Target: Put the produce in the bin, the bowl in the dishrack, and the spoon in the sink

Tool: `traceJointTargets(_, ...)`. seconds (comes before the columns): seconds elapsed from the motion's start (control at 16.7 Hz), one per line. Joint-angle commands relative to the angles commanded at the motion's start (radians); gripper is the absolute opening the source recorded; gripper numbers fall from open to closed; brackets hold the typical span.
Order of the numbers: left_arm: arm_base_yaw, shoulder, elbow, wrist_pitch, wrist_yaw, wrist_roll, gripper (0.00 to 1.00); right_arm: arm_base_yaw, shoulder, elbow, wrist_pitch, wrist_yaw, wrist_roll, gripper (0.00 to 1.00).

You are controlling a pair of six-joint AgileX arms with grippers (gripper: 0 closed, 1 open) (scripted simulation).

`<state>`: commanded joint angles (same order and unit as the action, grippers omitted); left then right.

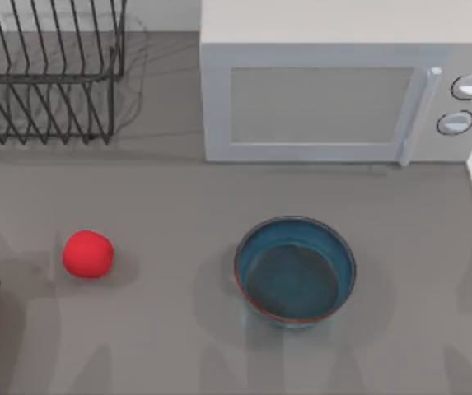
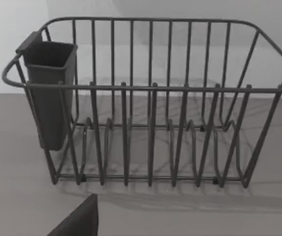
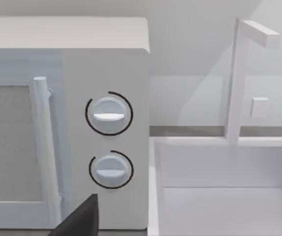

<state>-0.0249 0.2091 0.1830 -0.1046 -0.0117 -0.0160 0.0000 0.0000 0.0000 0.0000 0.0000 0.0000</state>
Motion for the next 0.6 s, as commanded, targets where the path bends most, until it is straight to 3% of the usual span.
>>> traceJointTargets(0.6, -0.129, 0.890, 0.578, -0.494, -0.003, -0.054, 1.00, 0.000, 0.000, 0.000, 0.000, 0.000, 0.000, 1.00)
